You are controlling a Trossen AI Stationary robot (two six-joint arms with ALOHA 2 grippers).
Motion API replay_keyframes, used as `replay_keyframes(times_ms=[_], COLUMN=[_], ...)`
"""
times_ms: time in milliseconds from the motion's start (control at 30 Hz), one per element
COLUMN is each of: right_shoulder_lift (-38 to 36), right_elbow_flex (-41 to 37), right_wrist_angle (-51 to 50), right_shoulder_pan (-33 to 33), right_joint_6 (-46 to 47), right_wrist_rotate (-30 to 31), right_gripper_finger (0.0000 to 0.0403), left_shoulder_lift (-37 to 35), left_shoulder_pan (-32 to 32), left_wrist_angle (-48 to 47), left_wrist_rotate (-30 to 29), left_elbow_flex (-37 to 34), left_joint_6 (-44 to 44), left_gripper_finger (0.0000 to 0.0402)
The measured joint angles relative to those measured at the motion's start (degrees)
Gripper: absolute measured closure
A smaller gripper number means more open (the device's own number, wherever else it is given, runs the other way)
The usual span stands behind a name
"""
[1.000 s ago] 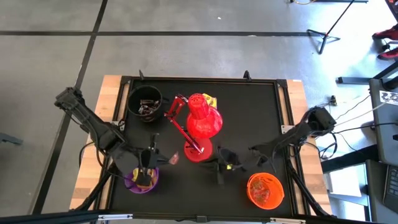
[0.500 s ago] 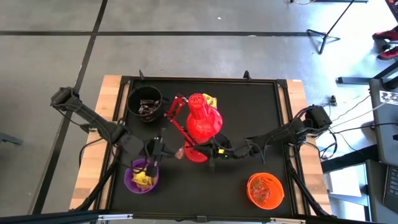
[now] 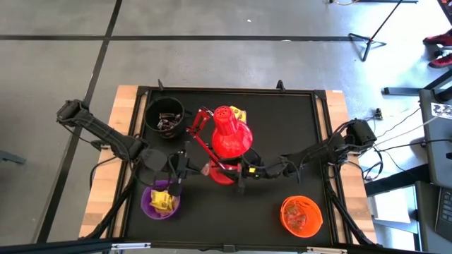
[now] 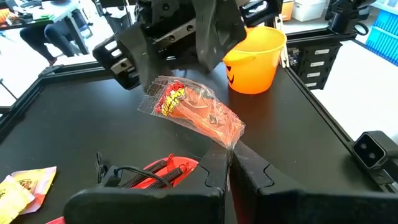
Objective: Organize candy in baskets
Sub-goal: Put the orange gummy into the orange bucket
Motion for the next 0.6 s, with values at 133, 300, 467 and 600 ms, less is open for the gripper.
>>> replay_keyframes(times_ms=[133,300,467,600], right_shoulder_lift=[0.47,4.15,9.02,10.86], right_elbow_flex=[0.2,4.08,9.75,13.17], right_wrist_angle=[3.45,4.69,4.77,3.31], right_shoulder_pan=[-1.21,-2.48,-3.29,-3.9], right_joint_6=[2.14,2.86,1.77,0.98], right_wrist_rotate=[-5.05,-10.39,-14.15,-14.99], right_gripper_finger=[0.0151,0.0127,0.0133,0.0142], left_shoulder_lift=[0.0,0.02,0.04,0.04], left_shoulder_pan=[0.52,0.87,0.83,0.86], left_wrist_angle=[-0.04,-0.05,-0.09,-0.09], left_wrist_rotate=[0.14,0.16,0.96,2.33], left_elbow_flex=[0.0,0.0,0.0,0.0], left_joint_6=[-0.02,-0.04,-0.09,-0.13], left_gripper_finger=[0.0401,0.0401,0.0401,0.0401])
